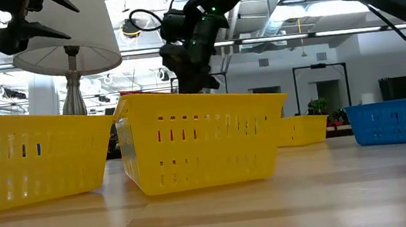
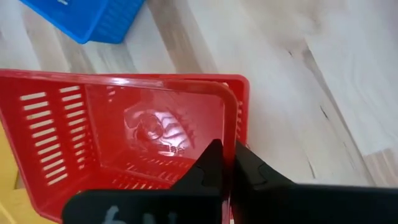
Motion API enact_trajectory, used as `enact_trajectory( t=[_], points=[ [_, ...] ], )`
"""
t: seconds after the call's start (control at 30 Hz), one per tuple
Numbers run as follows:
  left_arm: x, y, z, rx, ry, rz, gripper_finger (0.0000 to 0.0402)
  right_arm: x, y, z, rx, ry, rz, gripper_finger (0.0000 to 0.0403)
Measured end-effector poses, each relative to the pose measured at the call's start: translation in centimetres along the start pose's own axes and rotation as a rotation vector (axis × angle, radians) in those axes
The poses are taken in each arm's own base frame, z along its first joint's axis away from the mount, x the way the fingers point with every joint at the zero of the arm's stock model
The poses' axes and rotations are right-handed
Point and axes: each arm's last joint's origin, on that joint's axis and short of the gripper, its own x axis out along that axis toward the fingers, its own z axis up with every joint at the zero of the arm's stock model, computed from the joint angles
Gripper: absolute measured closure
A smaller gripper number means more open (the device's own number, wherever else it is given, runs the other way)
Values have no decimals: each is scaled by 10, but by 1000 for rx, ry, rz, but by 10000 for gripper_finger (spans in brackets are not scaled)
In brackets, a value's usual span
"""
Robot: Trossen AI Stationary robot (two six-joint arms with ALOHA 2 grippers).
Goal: Stack baskets by color
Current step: Stack the middle right red bin on the top red bin, then move the top right yellow bin to the right of the stacked bins in the center of the table
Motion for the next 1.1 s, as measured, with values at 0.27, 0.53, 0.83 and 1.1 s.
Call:
enact_trajectory(
  t=[0.27,0.53,0.83,1.1],
  points=[
    [0,0,0,8,0,0,168,0,-1,-2,0,24,-3,365],
    [0,0,0,8,0,-1,168,0,-1,-3,-4,27,-3,336],
    [0,0,0,8,0,-1,168,0,-1,-3,-27,27,-2,277],
    [0,0,0,1,2,-2,168,-7,-10,-10,-20,95,-122,249]
  ],
)
